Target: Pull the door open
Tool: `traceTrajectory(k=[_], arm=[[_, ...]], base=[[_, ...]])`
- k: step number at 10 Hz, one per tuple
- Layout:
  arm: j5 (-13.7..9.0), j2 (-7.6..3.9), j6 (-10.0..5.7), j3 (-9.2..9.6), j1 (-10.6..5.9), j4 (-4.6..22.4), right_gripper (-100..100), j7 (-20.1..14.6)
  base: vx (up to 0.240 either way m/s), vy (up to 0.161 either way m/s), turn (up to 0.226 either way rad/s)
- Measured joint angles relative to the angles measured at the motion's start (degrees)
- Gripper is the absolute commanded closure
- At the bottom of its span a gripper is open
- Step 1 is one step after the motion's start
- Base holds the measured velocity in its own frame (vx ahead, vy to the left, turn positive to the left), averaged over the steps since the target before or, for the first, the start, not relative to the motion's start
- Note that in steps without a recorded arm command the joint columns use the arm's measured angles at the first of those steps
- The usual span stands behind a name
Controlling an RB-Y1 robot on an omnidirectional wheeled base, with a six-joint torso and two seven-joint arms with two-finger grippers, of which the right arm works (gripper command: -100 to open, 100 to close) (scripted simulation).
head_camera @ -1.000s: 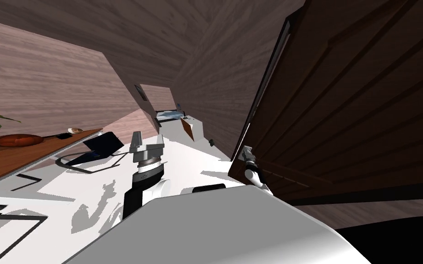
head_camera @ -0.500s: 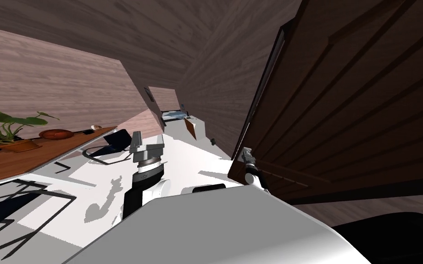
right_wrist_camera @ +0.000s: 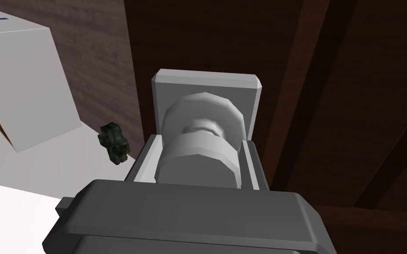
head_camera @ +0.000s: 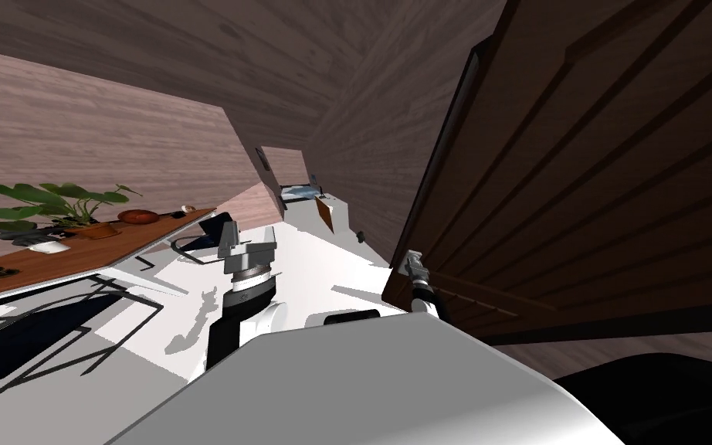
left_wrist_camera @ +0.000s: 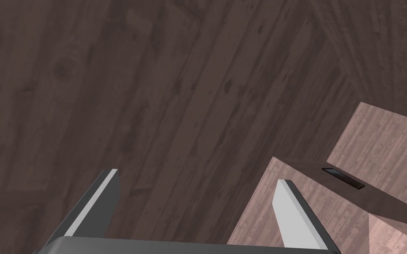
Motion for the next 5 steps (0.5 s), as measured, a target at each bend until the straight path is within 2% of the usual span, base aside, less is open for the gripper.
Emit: traceTrajectory(k=[1, 3, 5], arm=[[0.1, 0.26, 0.16, 0.42, 0.86, -1.0, 100, 0.2], [0.1, 0.28, 0.00, 0.56, 1.69, -1.1, 100, 0.1], [0.0, 0.22, -0.90, 0.61, 3.69, -2.4, 100, -0.1]], base=[[-0.066, -0.020, 0.028], [-0.038, -0.040, 0.229], [-0.054, -0.028, 0.237]])
